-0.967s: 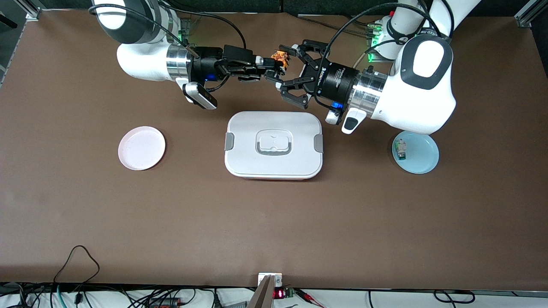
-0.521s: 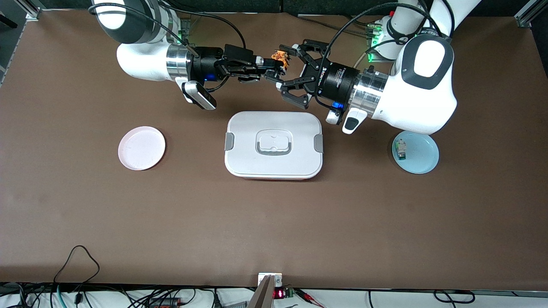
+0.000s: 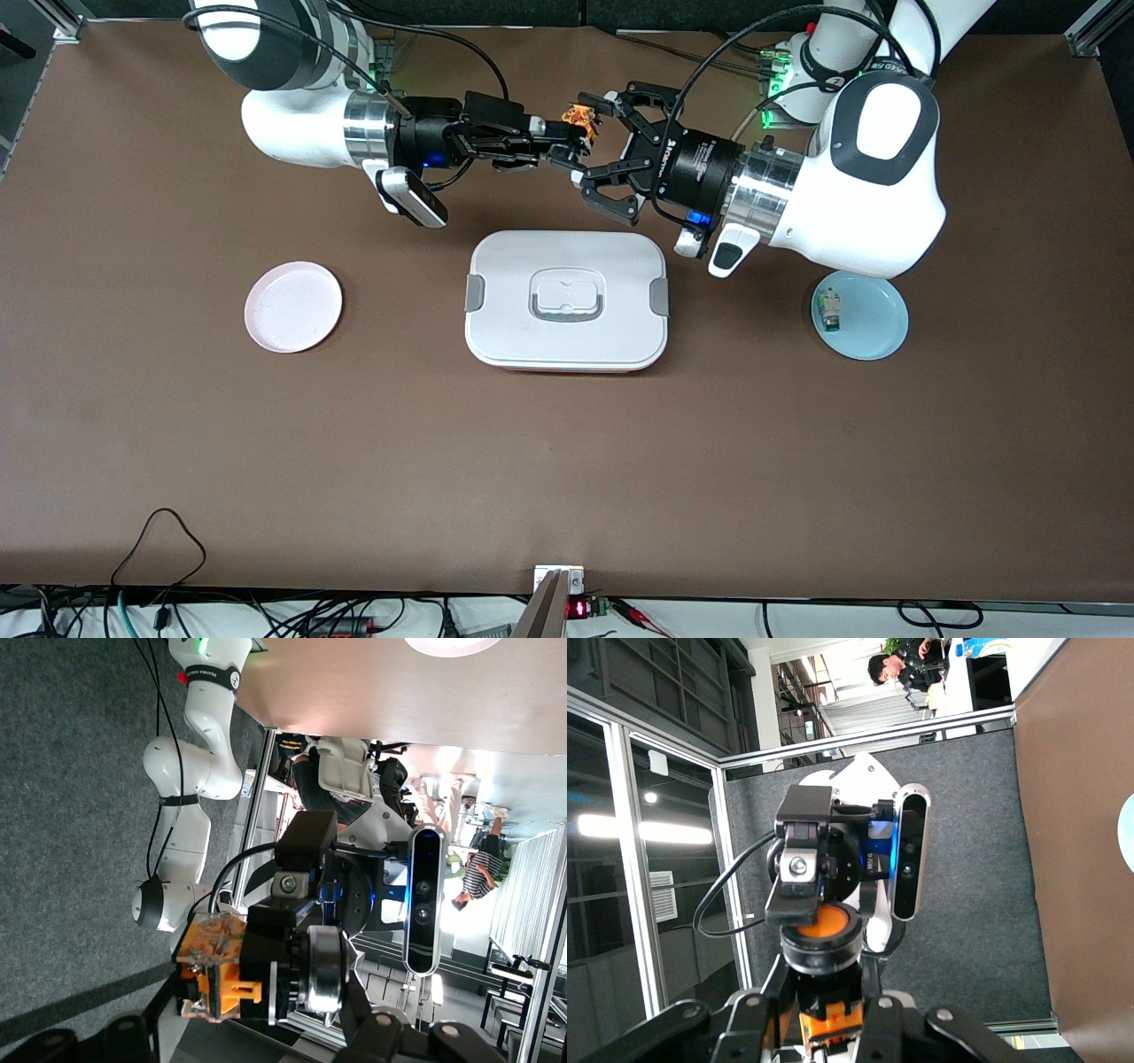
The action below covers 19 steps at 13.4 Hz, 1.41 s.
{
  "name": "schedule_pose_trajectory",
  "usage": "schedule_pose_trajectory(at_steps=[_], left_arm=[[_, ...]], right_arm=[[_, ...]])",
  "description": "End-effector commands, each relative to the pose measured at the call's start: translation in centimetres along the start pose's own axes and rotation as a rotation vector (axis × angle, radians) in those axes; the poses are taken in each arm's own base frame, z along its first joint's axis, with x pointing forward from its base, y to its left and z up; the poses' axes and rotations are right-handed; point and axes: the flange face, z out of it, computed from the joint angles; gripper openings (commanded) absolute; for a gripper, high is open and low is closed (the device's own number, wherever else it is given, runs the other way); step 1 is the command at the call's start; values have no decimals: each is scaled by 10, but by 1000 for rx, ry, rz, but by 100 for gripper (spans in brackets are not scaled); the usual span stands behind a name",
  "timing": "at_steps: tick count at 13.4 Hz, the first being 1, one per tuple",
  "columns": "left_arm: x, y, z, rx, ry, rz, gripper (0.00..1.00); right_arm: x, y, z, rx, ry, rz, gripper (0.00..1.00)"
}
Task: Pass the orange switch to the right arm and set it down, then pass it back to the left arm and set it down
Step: 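Close the right gripper on the orange switch held by the left gripper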
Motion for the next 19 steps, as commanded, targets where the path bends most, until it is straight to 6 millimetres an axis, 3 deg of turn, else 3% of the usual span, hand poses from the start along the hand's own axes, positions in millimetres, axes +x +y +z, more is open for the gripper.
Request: schedule_pose_trajectory(at_steps=[1,2,3,5,15,19], left_arm=[[-1,7,-1,1,-33,-40,31],[0,7,-1,1,-34,-43,37],[0,7,0,3,-34,-55,51],[1,7,-1,2,-30,-57,99],[1,7,-2,0,-31,-57,99],[1,8,-2,-1,-29,-56,99]], right_arm=[[-3,-6,3,17,10,-27,29],[-3,-6,3,17,10,-25,29],[-3,-6,3,16,10,-28,29],[-3,-6,3,17,12,-27,29],[-1,-9,-2,12,16,-73,27],[6,-11,-13,-61,13,-129,26]])
